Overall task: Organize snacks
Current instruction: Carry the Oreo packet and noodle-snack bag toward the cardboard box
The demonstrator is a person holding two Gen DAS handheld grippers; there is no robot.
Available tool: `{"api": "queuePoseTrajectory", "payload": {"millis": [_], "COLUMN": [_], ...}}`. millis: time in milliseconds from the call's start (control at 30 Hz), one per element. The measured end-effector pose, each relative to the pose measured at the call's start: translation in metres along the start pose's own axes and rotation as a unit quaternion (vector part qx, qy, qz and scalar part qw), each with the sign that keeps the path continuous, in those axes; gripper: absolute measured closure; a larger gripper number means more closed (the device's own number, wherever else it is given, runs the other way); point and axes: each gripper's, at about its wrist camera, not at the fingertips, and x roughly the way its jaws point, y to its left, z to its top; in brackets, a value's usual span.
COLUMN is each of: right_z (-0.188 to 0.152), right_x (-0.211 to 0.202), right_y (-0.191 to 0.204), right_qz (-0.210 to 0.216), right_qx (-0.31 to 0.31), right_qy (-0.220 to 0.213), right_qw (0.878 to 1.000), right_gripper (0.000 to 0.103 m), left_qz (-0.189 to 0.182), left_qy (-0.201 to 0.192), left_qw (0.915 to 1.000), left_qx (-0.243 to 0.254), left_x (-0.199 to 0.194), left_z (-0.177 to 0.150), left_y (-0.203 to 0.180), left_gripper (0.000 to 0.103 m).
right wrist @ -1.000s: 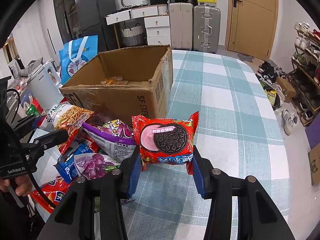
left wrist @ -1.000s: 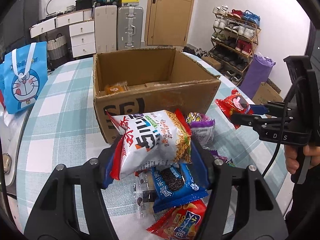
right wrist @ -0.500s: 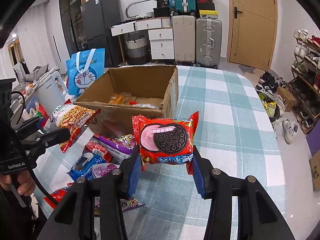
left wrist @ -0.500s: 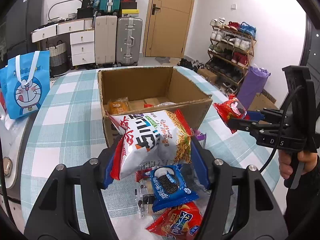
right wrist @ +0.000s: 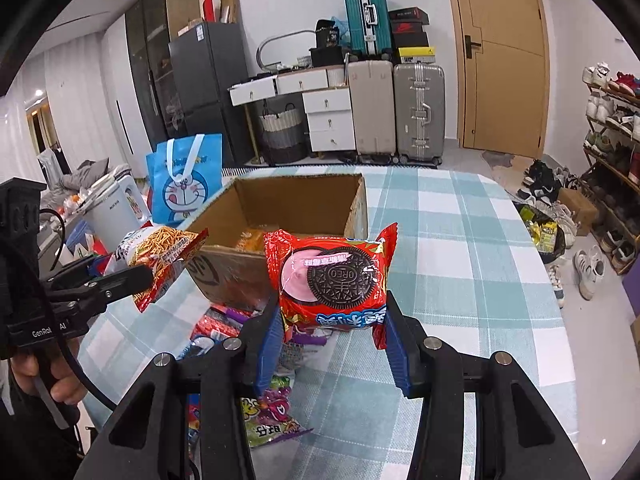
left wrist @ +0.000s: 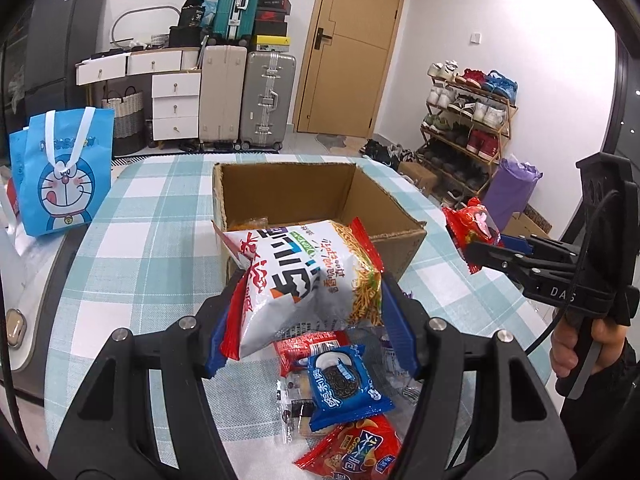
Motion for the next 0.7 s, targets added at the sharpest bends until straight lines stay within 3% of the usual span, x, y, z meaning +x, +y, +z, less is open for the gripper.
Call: {"api": "queuePoseTrajectory", "payload": {"millis": [333,700], "right_z": [0.004,0.007], "right_x": [-0.003,0.002], "right_y": [0.0,0.013], "right_qz": [0.016,0.029], "right_qx": [0.014,0.005], "right_qy": [-0.023,-0.04], "right_qw": [1.0,0.999], "right_gripper": [0.057,0.057], "left_qz": [0.019,0.024], "left_qy": [-0.019,-0.022], "left_qw": [0.9996,0.9992], "left_qx": [-0.005,-0.022], "left_x": [-0.018,-0.01], "left_z": [0.007,0.023], "left_y": [-0.001,0.002], "left_gripper": [0.041,0.041]}}
